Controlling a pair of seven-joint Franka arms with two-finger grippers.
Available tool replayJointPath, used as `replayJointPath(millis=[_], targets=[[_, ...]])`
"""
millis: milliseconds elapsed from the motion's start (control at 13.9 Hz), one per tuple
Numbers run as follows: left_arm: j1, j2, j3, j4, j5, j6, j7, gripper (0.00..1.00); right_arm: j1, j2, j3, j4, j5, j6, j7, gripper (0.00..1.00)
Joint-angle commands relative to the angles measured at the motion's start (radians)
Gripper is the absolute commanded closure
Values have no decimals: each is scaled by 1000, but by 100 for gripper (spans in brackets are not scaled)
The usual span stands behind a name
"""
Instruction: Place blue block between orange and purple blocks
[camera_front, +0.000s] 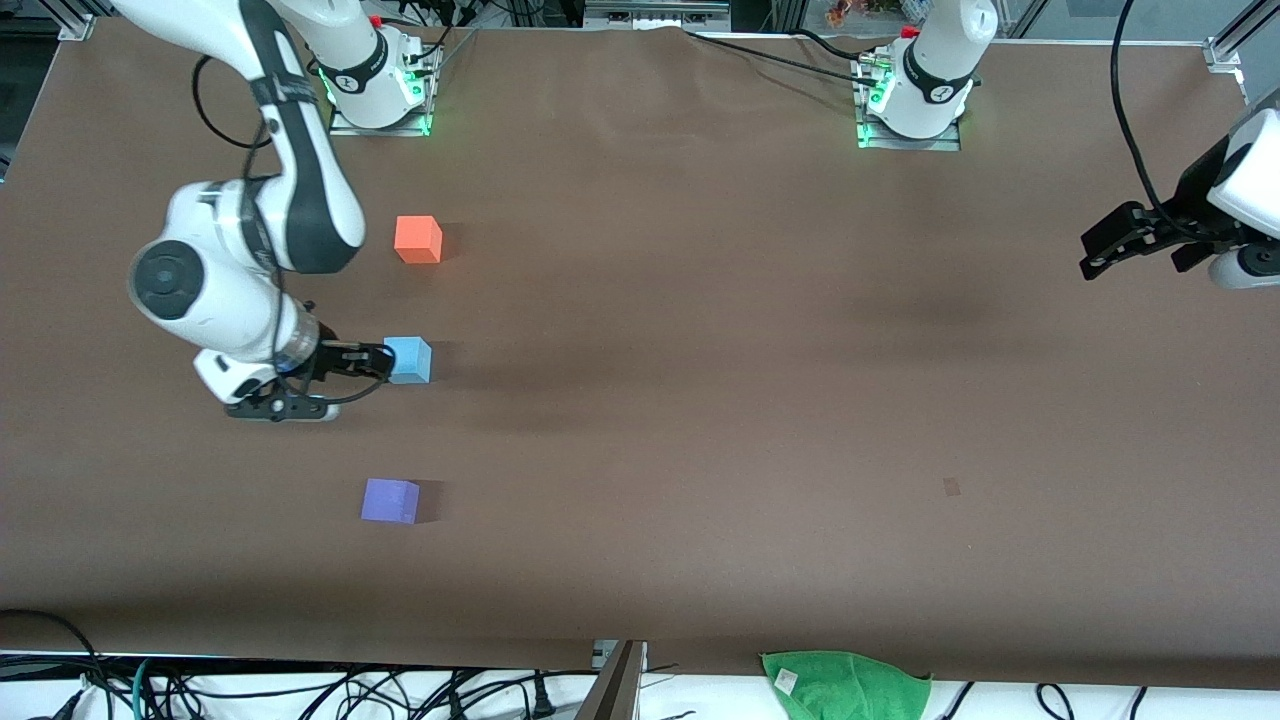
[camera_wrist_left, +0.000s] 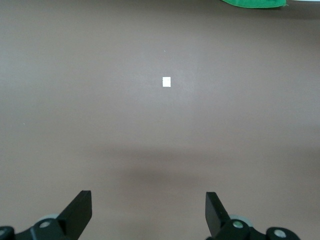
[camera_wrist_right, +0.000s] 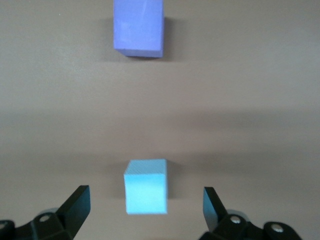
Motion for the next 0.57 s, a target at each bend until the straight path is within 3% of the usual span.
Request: replayJointPath(millis=[0, 287, 502], targets=[[-2, 1, 0, 25, -12, -26, -5, 0, 2, 8, -32, 150, -43, -185, -47, 0], [-2, 1, 0, 25, -12, -26, -5, 0, 1, -10, -86, 313, -43, -412, -70, 0], [-2, 1, -1, 25, -12, -26, -5, 0, 1, -10, -127, 373, -44, -502, -124, 0]])
